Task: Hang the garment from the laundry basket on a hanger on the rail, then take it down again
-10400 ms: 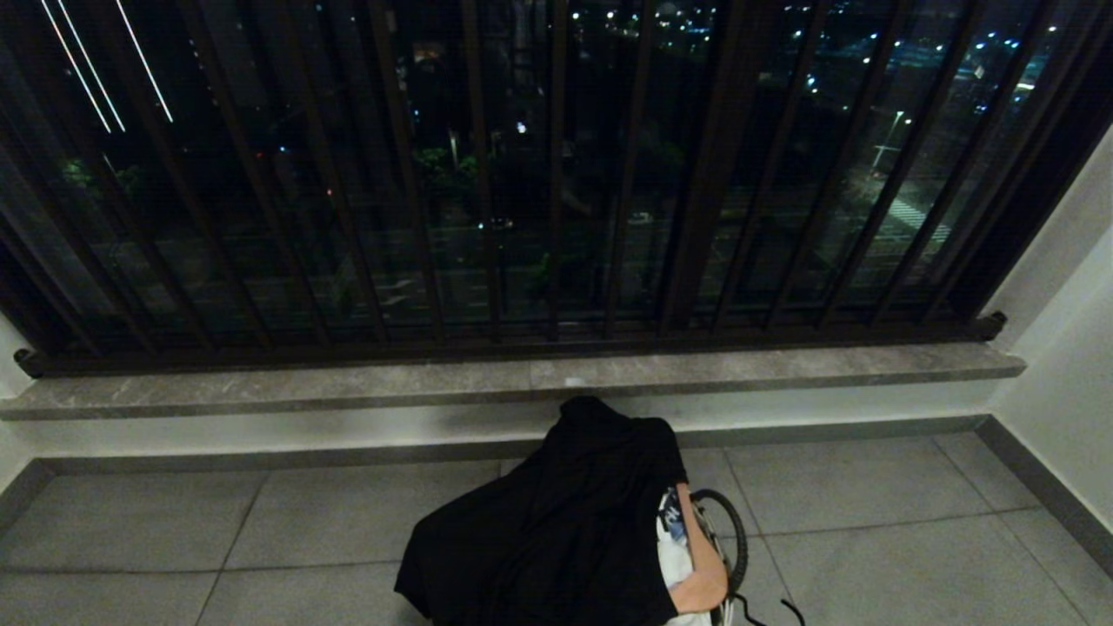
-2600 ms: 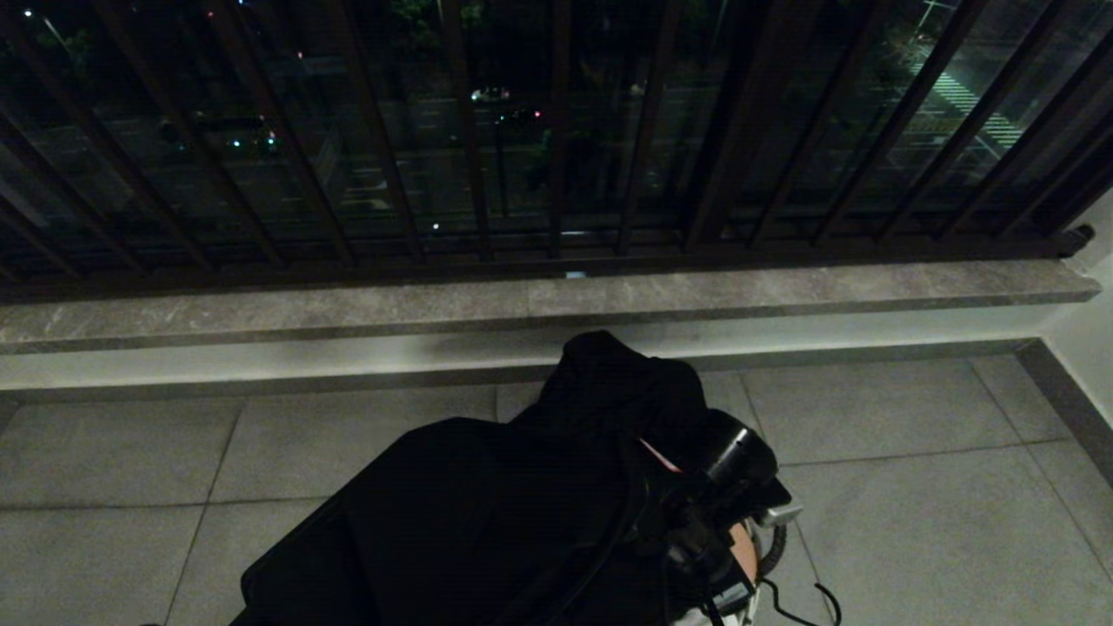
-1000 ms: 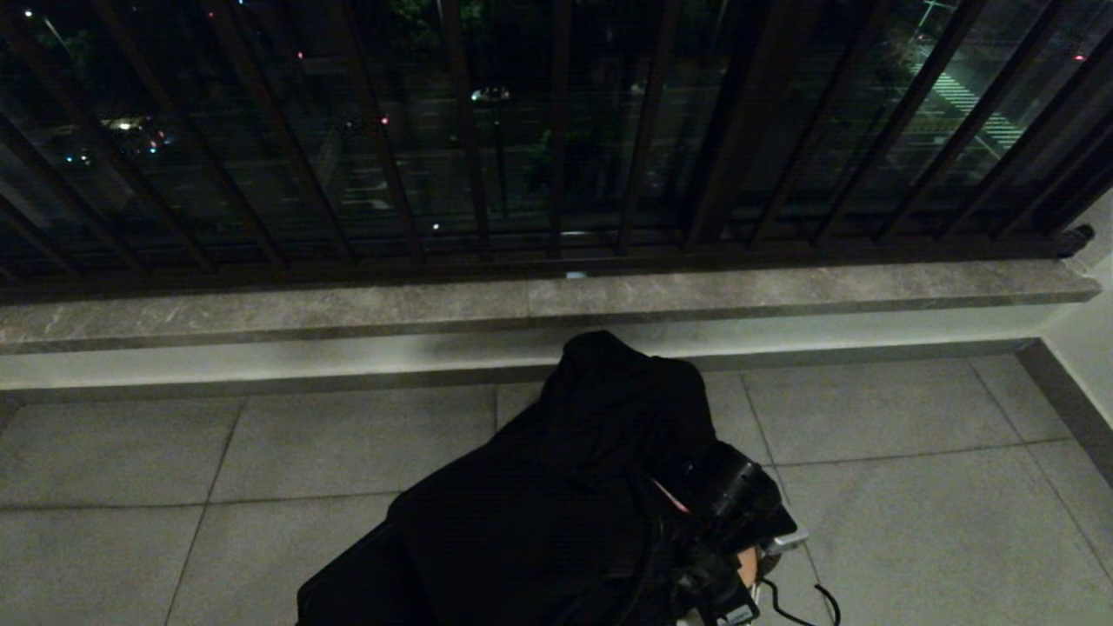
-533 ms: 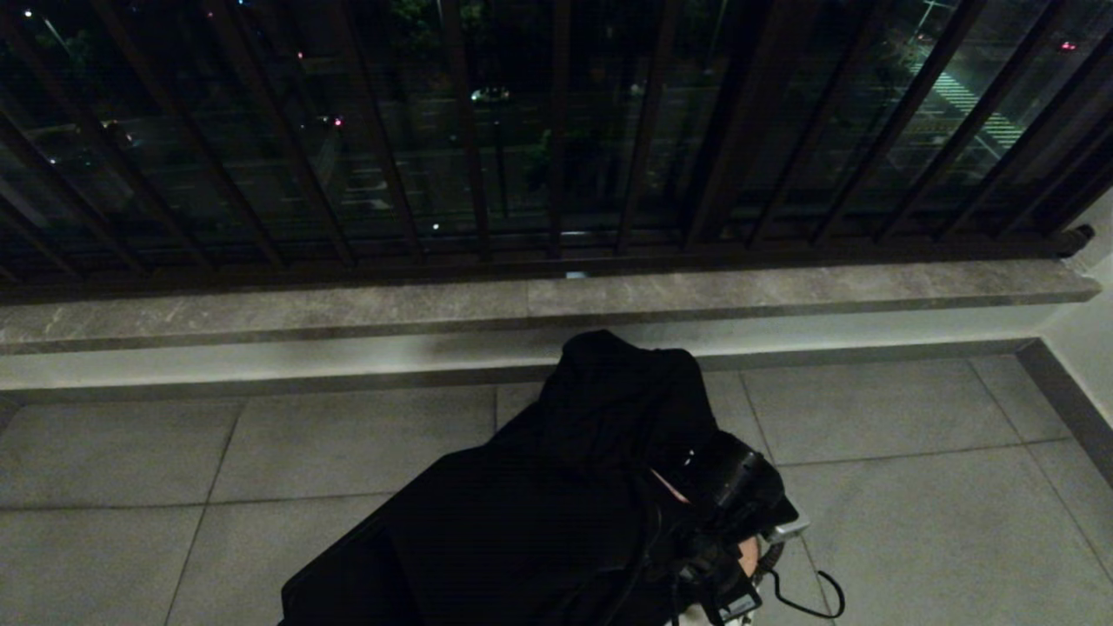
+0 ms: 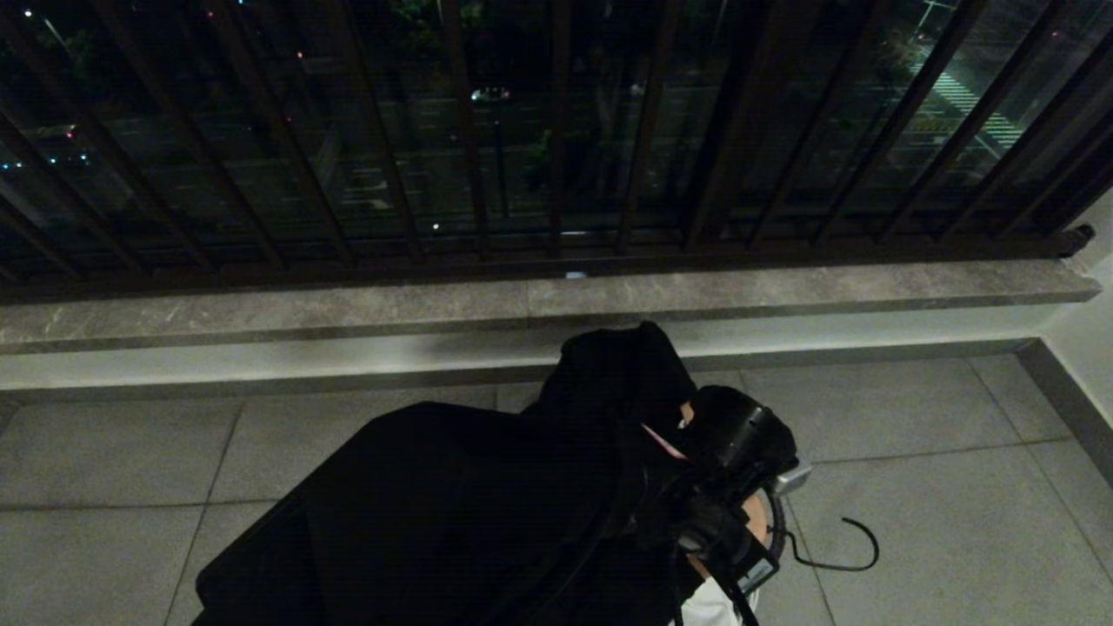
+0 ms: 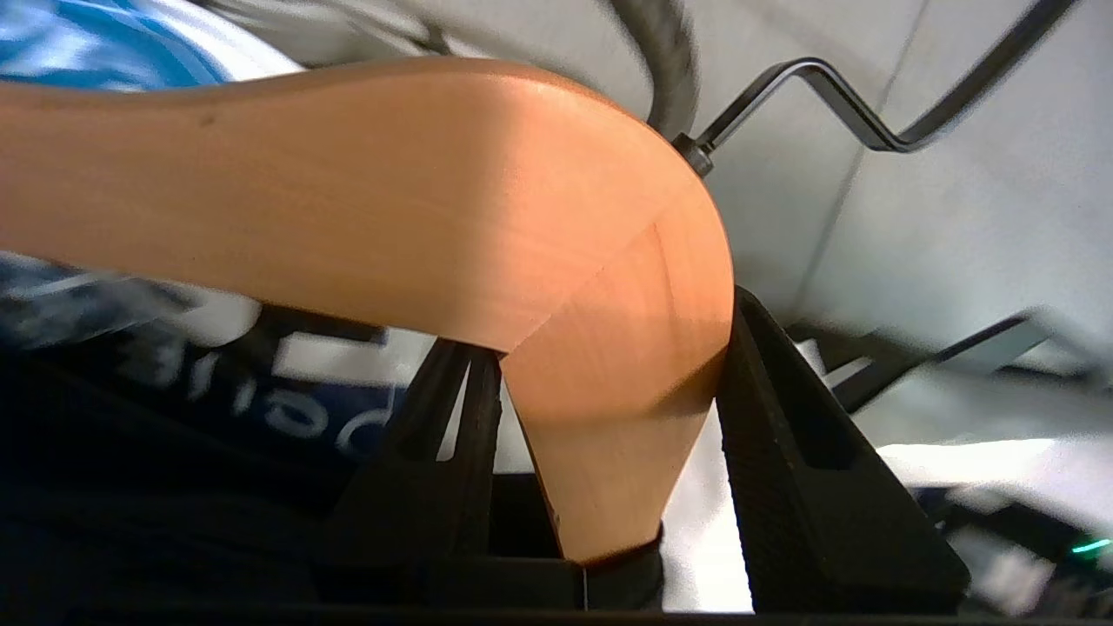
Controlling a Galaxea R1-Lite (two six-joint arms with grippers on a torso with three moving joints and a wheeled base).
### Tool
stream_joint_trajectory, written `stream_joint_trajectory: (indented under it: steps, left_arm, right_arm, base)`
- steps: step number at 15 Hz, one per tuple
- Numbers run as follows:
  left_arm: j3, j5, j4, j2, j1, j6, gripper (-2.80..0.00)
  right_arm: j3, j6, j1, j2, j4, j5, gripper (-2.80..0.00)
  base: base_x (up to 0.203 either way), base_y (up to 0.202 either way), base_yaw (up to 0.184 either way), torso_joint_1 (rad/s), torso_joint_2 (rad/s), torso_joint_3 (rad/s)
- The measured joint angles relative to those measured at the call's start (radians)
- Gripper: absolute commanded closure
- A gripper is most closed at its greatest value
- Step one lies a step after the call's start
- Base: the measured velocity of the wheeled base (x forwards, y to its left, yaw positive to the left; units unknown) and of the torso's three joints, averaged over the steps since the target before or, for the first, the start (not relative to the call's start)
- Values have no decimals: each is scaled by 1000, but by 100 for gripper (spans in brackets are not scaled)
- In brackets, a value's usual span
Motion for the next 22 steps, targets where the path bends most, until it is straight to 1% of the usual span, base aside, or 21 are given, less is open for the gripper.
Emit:
stream_joint_trajectory:
  steps: [1, 3, 5, 11, 13, 16, 17, 22]
  left_arm:
    - [5, -12, 0, -19, 0, -24, 0]
    - [27, -58, 1, -60, -1, -63, 0]
    - [56, -81, 0, -102, -1, -110, 0]
    - [167, -191, -9, -248, 1, -250, 0]
    - [204, -194, -19, -292, 1, -276, 0]
    - [283, -196, -113, -357, 8, -307, 0]
    - [306, -196, -127, -379, 10, -312, 0]
    - [404, -207, -133, -505, 24, -350, 0]
  right_arm:
    - [0, 0, 0, 0, 0, 0, 0]
    - [0, 0, 0, 0, 0, 0, 0]
    - [0, 0, 0, 0, 0, 0, 0]
    - [0, 0, 0, 0, 0, 0, 0]
    - [0, 0, 0, 0, 0, 0, 0]
    - [0, 0, 0, 0, 0, 0, 0]
    - [0, 0, 0, 0, 0, 0, 0]
    - [0, 0, 0, 0, 0, 0, 0]
  base:
    - [0, 0, 0, 0, 0, 0]
    - [0, 0, 0, 0, 0, 0]
    - [0, 0, 0, 0, 0, 0]
    - [0, 0, 0, 0, 0, 0]
    - [0, 0, 0, 0, 0, 0]
    - [0, 0, 0, 0, 0, 0]
    - [0, 0, 0, 0, 0, 0]
    - [0, 0, 0, 0, 0, 0]
